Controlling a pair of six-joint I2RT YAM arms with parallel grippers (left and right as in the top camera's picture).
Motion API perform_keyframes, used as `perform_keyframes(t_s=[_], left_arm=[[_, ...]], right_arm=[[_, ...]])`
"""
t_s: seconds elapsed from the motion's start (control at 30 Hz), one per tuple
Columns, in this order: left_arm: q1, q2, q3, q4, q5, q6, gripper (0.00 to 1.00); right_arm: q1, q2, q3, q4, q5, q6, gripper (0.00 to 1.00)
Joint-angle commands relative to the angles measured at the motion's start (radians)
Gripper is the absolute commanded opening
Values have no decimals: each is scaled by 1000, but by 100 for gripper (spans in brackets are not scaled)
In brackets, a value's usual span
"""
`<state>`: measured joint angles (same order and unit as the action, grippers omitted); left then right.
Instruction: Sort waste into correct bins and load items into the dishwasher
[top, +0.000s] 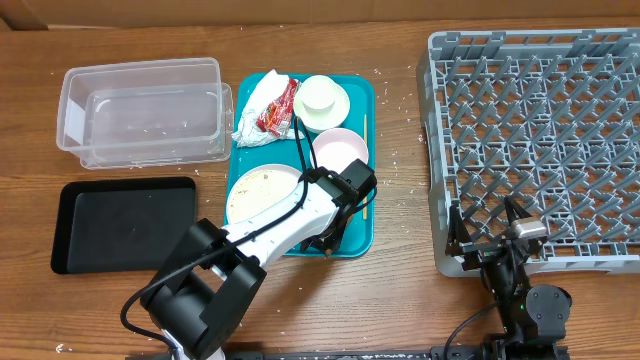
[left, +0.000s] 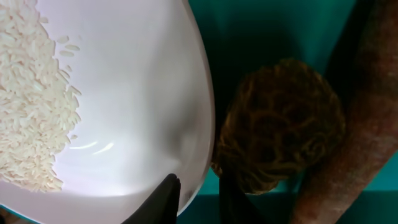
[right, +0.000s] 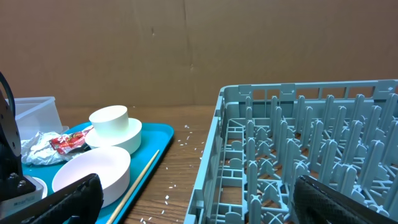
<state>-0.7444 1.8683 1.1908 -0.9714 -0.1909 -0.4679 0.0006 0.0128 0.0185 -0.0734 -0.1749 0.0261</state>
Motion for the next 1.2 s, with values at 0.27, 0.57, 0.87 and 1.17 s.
perform_keyframes(t_s=[0.27, 0.57, 0.87, 1.17], left_arm=[[13, 28, 4, -21, -29, 19, 24], [13, 28, 7, -23, -25, 18, 21], [13, 28, 3, 23, -29, 20, 26], [13, 28, -56, 97, -29, 27, 23]], right_arm=[[-3, -10, -10, 4, 10, 3, 100], [-3, -10, -10, 4, 10, 3, 100], [-3, -10, -10, 4, 10, 3, 100], [-3, -10, -10, 4, 10, 3, 100]])
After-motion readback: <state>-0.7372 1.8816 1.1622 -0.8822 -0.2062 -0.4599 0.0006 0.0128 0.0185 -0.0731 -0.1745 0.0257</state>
